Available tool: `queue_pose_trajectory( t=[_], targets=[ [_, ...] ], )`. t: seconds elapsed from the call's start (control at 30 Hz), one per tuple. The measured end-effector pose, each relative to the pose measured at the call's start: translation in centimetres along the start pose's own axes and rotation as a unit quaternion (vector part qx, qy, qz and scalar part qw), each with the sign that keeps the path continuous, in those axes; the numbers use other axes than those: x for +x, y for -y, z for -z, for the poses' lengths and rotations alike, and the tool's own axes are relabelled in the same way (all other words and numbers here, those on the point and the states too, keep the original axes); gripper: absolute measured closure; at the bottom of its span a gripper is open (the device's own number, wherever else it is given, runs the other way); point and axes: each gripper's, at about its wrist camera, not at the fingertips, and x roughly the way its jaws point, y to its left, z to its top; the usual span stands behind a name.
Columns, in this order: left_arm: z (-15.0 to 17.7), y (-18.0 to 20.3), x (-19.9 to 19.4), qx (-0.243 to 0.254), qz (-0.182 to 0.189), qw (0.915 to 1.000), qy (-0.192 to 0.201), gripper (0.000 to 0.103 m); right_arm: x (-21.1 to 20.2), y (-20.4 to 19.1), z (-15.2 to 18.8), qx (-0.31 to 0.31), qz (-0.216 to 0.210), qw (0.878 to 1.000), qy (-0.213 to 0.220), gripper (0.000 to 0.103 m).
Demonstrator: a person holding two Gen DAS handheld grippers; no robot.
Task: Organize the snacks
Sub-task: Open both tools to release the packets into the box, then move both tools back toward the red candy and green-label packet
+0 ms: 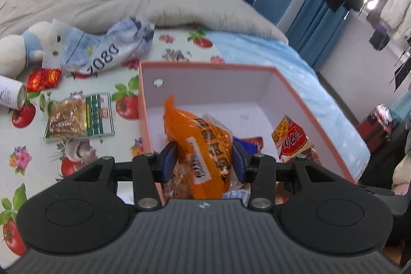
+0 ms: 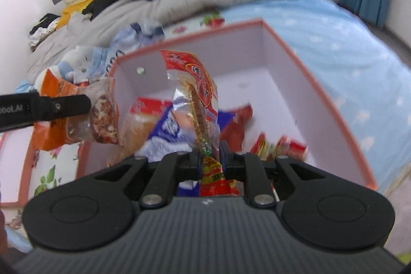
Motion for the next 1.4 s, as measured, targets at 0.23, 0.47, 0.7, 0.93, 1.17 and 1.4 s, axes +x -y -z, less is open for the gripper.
queue_pose_trajectory(
  t=[0.23, 0.47, 0.7, 0.93, 1.17, 1.4],
  targets=[
    [-0.6, -0.3, 0.2, 0.01, -0.026, 0.9996, -0.001, 0.016, 0.1, 0.4, -0.1, -0.001, 0.016, 1.0, -0.001, 0.053],
    [-1.8, -0.2, -4.2, 0.016, -0.034, 0.9989, 0.03, 0.013, -2.3, -0.7, -1.4, -0.012, 0.018, 0.999, 0.034, 0.033],
    [-3.1, 0.6, -12.7, 0.038, -0.067, 0.9939, 0.079, 0.009, -6.8, -3.0, -2.6, -0.011, -0.002, 0.997, 0.079, 0.028],
    [-2.4, 2.0, -22.4, 0.037, -0.104, 0.9897, 0.091, 0.005, -10.1, -5.9, -1.5, -0.023, -0.026, 0.994, 0.099, 0.028],
    [-0.9, 3.5, -29.3, 0.037, -0.125, 0.9912, 0.024, 0.005, -9.8, -8.9, 0.8, -0.034, -0.042, 0.996, 0.075, 0.028],
    [0.7, 2.4, -34.3, -0.037, -0.141, 0.9893, 0.005, 0.004, -9.3, -11.5, 2.1, -0.062, -0.069, 0.994, 0.051, 0.028]
  ],
)
